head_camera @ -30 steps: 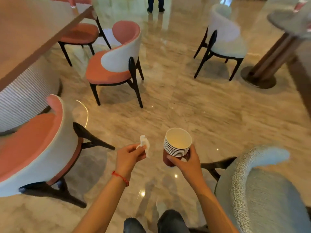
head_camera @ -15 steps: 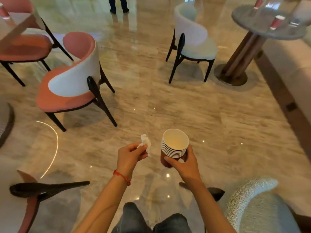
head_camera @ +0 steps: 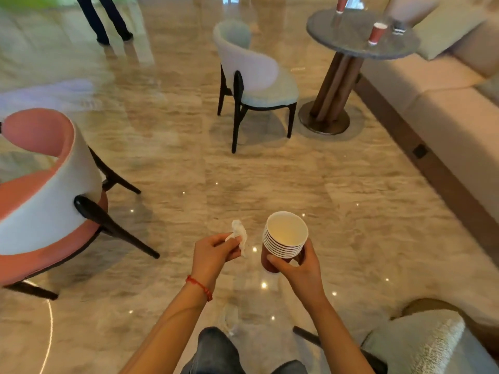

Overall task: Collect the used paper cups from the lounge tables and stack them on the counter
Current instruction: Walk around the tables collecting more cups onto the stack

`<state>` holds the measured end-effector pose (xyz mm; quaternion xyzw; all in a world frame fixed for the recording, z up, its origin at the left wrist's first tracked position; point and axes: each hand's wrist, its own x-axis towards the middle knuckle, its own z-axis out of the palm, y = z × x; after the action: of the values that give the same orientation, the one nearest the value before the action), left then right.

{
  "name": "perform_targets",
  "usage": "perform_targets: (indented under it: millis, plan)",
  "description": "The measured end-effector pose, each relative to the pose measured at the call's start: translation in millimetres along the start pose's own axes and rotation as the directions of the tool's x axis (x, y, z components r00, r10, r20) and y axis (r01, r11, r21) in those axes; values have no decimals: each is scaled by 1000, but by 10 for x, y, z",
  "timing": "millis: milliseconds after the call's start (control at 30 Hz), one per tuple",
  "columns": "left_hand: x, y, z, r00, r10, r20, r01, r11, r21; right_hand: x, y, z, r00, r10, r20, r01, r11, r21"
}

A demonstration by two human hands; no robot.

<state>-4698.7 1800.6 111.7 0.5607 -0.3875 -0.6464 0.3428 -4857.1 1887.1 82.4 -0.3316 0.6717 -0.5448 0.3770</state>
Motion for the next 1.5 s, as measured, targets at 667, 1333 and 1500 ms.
perform_targets:
  millis: [667, 1333, 1500]
  plan:
    - [982, 391, 2265, 826, -170, 538, -8, 950, 312, 564, 13, -1275, 748, 92, -657, -48, 995, 85]
    - [1104, 153, 5568, 557, -322, 766, -116, 883, 455, 1448, 190, -3779, 392, 185, -901, -47, 982, 181]
    - [1244, 153, 6394, 458, -366, 810, -162, 861, 481, 1855, 243, -4273, 265, 202, -943, -36, 979, 200]
